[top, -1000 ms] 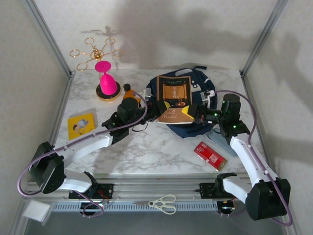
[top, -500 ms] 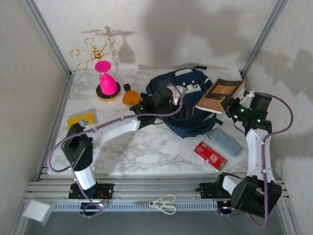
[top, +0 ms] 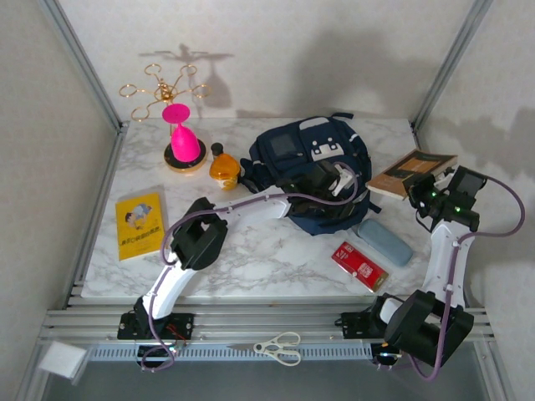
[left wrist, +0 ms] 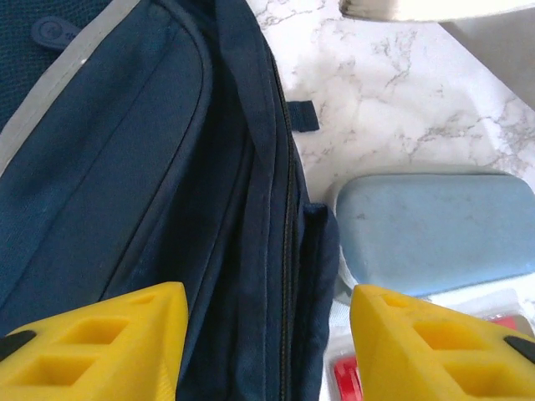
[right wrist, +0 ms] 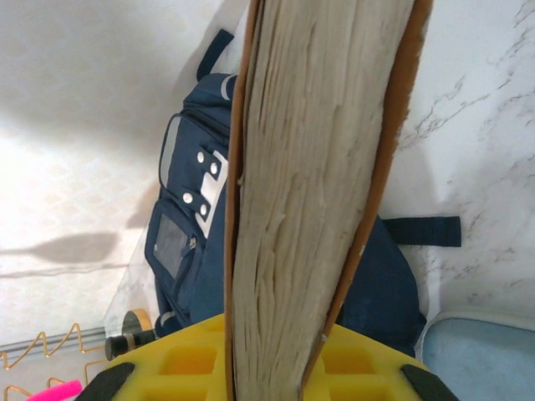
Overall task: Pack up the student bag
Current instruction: Open the student bag at the top-center of the table.
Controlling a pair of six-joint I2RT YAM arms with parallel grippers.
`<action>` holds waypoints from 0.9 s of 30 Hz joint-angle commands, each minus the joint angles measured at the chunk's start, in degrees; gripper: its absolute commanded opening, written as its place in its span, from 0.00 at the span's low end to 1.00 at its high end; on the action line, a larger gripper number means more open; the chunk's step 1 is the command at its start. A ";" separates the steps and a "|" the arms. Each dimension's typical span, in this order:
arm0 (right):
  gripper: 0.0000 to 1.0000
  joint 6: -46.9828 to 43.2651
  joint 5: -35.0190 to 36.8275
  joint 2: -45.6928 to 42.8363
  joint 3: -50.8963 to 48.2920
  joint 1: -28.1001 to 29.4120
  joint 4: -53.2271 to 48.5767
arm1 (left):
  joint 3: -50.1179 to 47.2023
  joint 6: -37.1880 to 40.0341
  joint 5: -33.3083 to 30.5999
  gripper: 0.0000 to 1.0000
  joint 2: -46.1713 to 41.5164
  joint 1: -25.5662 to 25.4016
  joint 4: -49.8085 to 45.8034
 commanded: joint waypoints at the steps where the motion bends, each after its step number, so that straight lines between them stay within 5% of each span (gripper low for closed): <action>1: 0.00 -1.69 -1.34 0.18 2.60 -0.48 2.72 | 6.05 2.04 -1.16 0.53 3.58 -0.67 -3.69; 9: 0.00 -3.65 -2.53 0.13 3.11 -0.52 1.40 | 11.29 1.76 -2.14 0.39 9.45 -0.58 -3.41; 17: 0.00 -4.63 -6.09 -0.79 1.21 -0.26 -0.91 | 11.94 0.59 -3.71 0.00 6.34 -0.32 -4.24; 27: 0.00 -6.32 -1.82 -4.50 2.14 5.13 -9.27 | 6.27 1.02 -13.04 0.00 -9.24 0.46 -6.90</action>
